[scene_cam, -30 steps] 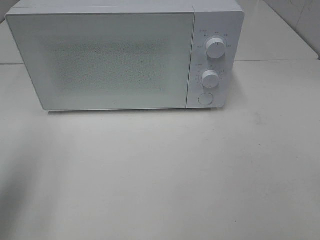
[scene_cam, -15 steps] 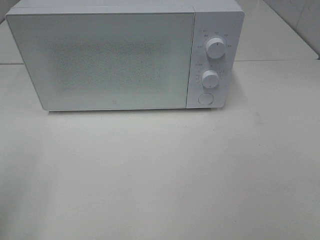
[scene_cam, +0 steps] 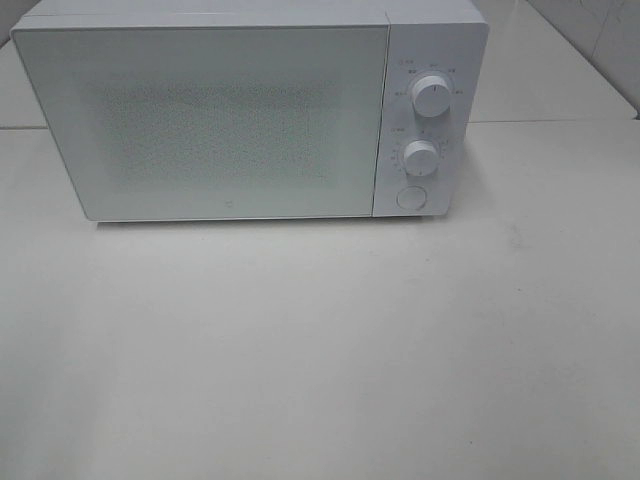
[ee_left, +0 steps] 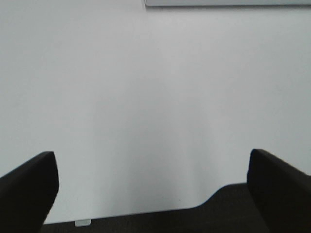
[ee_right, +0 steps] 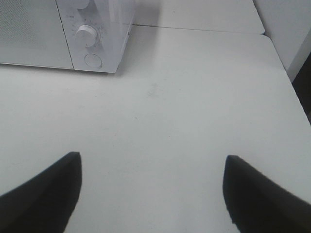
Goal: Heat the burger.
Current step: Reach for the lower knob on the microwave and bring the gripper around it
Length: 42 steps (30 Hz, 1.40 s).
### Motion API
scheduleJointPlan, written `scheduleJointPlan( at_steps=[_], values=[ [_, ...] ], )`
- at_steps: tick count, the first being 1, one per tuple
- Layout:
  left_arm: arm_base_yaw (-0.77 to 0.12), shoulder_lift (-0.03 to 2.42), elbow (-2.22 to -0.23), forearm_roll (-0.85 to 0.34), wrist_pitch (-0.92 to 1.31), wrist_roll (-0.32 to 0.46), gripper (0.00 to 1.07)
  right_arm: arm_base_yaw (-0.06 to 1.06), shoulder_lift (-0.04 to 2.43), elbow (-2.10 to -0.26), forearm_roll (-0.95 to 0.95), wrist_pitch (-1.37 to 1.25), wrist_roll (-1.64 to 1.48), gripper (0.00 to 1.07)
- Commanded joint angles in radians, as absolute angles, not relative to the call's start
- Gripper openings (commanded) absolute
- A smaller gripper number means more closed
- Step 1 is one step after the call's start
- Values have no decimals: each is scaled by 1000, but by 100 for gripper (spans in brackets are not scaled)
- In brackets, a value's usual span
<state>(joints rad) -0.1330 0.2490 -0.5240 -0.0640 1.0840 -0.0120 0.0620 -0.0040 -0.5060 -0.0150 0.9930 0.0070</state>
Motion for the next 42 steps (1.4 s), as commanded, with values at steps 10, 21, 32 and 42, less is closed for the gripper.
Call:
scheduleJointPlan(
  at_steps=[10,21,32,42],
  values=[
    [-131,55,-519,-74,1071,-12,98,58,-31,-501,-17,993,15,76],
    [-27,-30,-519,-69,1070,-9,98,58,-31,-501,-8,993,17,76],
    [-35,-30,-519,-69,1070,-9,98,58,9,-530,5,925,24,76],
    [-35,-30,-519,-69,1070,-9,98,59,146,-488,6,683,23,76]
  ],
)
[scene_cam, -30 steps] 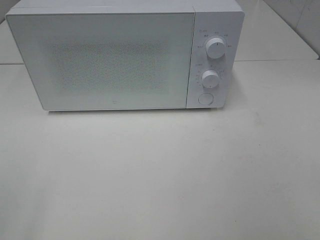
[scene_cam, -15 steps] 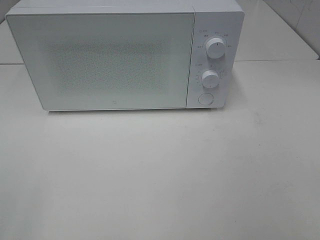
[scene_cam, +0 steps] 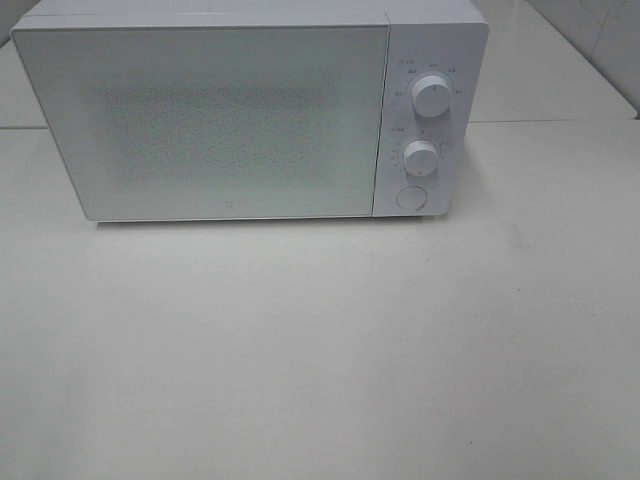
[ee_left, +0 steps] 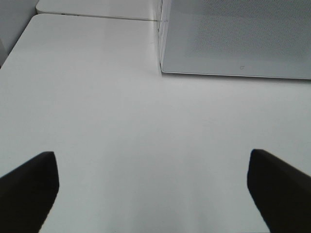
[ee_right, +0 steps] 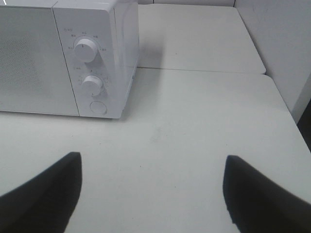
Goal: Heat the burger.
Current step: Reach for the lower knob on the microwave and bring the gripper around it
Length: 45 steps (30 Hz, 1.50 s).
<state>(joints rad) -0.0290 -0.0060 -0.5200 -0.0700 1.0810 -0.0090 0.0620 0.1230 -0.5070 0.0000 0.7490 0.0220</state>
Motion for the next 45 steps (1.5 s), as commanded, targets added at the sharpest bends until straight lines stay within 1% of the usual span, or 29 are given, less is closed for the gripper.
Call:
scheduleJointPlan(
  at_steps=[1,9,11,17,27,45],
  values=[
    [-35,-30,-519,-69,1070,-9,98,59,146,-488,6,683,23,76],
    [-35,-30,-519,-69,1070,-9,98,59,251,-424,6,506,23,76],
    [-35,-30,-519,-69,1070,-9,98,59,316,-397,6,403,23,76],
    [-35,-30,-519,-69,1070,-9,98,59,393,-391,6,313,23,76],
    [-35,-30,-519,-69,1070,-9,98,59,620,-391,6,37,26,76],
    [-35,-30,-519,-69,1070,-9,98,59,942,-391,-26,-319,41,76]
  ],
)
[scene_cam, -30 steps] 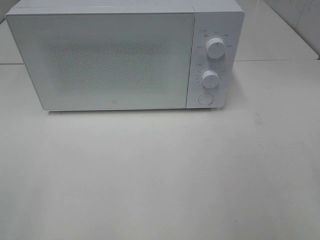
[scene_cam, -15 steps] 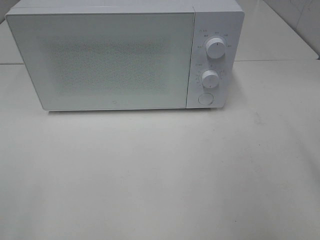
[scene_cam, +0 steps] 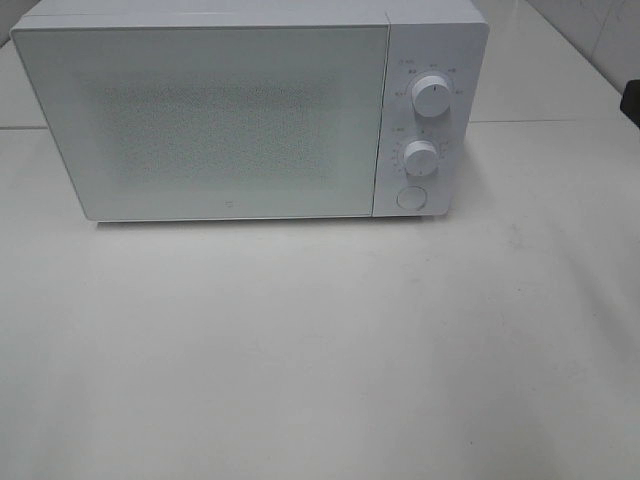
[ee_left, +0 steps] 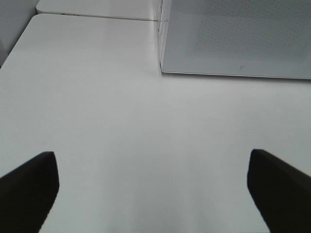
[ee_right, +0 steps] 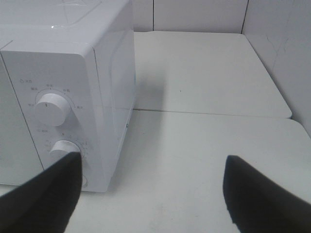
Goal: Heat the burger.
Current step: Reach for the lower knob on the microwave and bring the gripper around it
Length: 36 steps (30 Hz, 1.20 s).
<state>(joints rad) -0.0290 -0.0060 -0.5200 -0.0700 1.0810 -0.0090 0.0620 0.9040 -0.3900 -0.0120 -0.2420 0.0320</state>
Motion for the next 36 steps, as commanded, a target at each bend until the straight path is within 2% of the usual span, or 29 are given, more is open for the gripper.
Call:
scheduleJointPlan(
  at_steps=[1,11,19,25,27,30,31,33,36],
  values=[
    [-35,-30,-519,-69,1070,-9,98,59,978,-391,-26,-347,35,76],
    [-35,-30,-519,-69,1070,-9,98,59,1163,-377,-16,-545,0,76],
    [-35,-30,-519,-69,1070,-9,98,67,1286,-361,116,-693,-93,76],
    [-35,-30,-519,-69,1070,-9,98,191,1316,-315,285,-830,-197,76],
    [-35,-30,-519,-69,1070,-9,98,298,1347,-309,422,-872,-302,76],
    [-35,-30,-519,-69,1070,-9,98,319,1356,-309,447,-883,-319,76],
    [-35,-27,-519,-69,1070,-9,98,373,1382,-309,512,-910,-350,76],
    [-35,-24,-519,-69,1070,-9,98,393,1392,-309,538,-923,-357,76],
    [-35,-23,-519,-69,1070,-9,98,496,1449,-310,664,-990,-383,76]
  ],
)
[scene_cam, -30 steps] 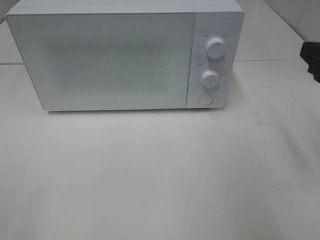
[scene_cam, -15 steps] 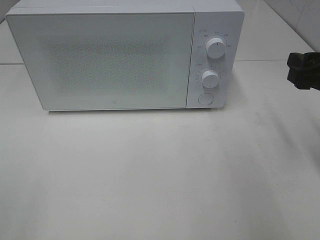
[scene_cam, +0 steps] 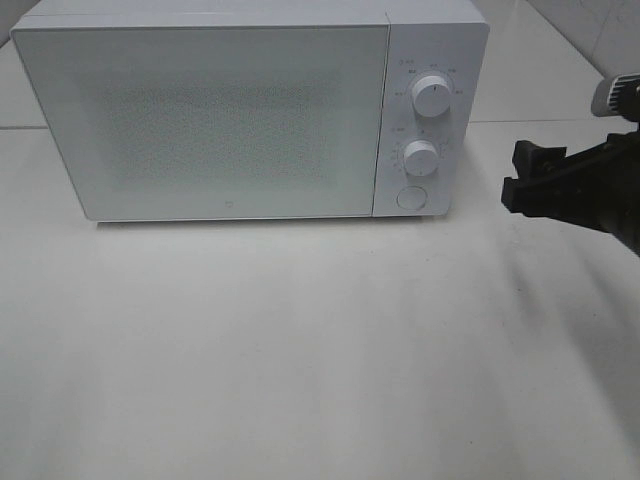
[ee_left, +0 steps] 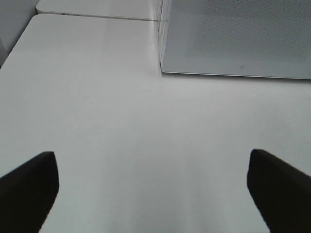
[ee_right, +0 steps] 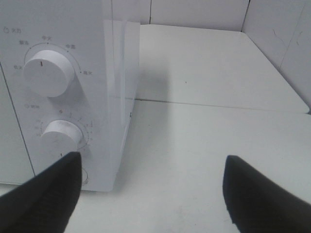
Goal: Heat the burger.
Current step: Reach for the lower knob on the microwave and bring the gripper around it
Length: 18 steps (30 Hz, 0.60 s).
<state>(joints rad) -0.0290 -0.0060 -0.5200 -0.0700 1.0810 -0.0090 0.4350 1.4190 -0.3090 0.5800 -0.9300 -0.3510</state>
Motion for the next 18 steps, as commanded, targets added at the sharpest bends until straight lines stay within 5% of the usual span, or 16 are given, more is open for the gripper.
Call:
scheduleJointPlan(
  at_steps=[1,18],
  values=[
    [-35,-23,-519,-69,1070,-9,98,517,1461,-310,693,-1007,-384,76],
    [-35,-23,-519,-69,1070,-9,98,810,1672,-434,1009,-1137,-486,76]
  ],
)
